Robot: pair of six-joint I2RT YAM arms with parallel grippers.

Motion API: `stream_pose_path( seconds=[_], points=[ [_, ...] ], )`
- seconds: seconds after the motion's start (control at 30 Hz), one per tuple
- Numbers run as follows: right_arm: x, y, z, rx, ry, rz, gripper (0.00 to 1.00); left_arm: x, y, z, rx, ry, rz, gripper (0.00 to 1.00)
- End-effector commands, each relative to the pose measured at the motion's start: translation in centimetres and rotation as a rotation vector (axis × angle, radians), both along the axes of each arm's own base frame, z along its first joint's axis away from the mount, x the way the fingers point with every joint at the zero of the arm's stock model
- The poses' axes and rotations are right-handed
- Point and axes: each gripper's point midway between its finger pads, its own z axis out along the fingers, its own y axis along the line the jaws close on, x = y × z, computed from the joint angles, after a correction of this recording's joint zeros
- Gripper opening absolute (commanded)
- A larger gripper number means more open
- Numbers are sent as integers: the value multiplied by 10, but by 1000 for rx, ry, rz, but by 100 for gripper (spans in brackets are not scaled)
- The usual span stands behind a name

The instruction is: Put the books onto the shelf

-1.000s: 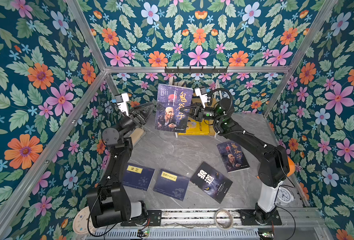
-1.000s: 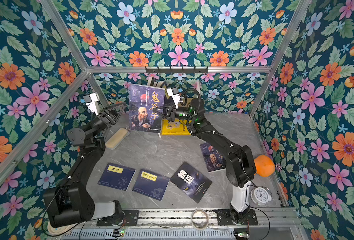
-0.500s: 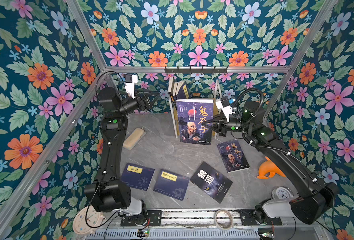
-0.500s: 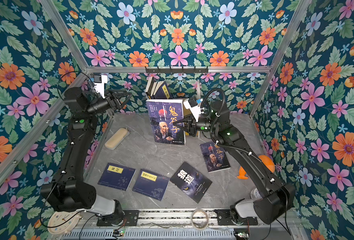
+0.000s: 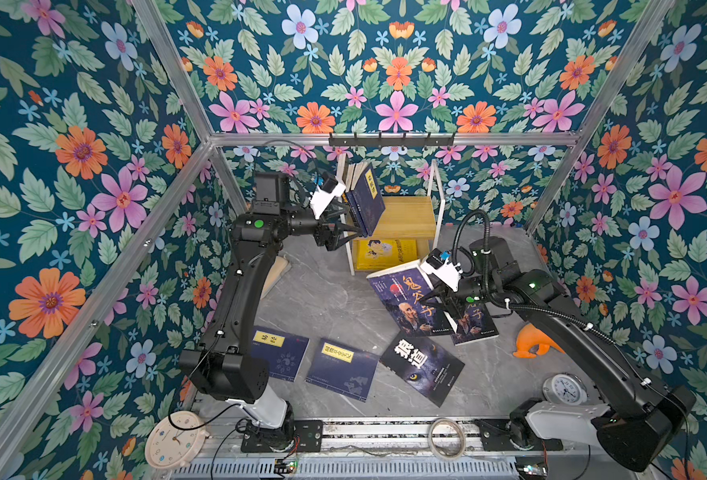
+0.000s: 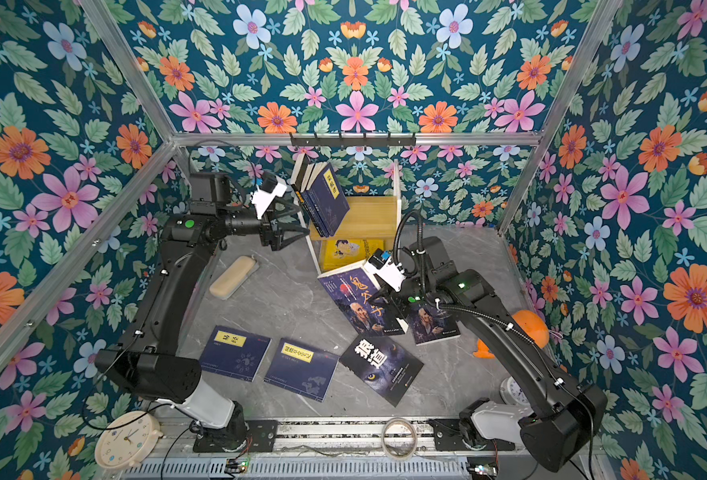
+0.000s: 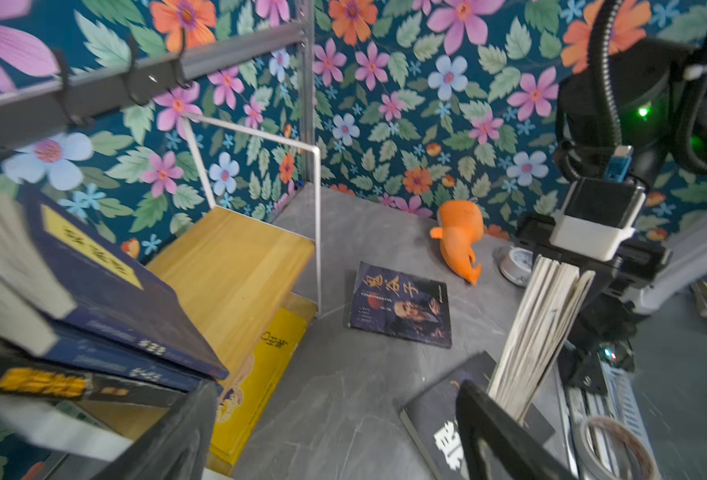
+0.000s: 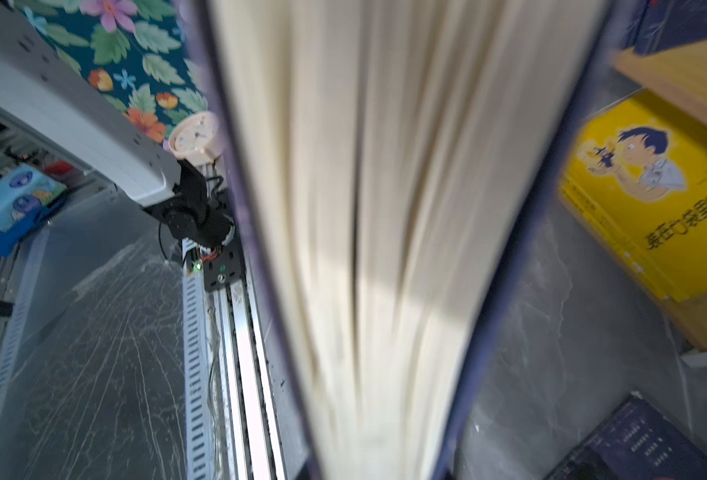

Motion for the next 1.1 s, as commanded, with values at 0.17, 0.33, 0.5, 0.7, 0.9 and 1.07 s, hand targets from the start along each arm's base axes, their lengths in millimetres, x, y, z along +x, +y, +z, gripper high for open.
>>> stream_pose_path(
  seconds=[0.17,0.33,0.5,0.7,0.9,1.07],
  points=[
    [-1,8,-25,-78,14,59,0,-65,-35,-59,140,62,-260,92],
    [4,19,-29,-69,12,71,0,-81,-40,-64,100,108,-321,92],
    [11,31,-29,-63,5,83,0,-95,-51,-92,159,138,-365,92],
    [13,41,-26,-60,-15,110,0,-98,-55,-115,211,157,-369,92],
    [13,46,-16,-52,-58,131,0,-96,-57,-122,195,194,-348,71],
    [20,49,-10,-38,-89,124,0,-97,-58,-119,170,213,-341,30]
  ],
)
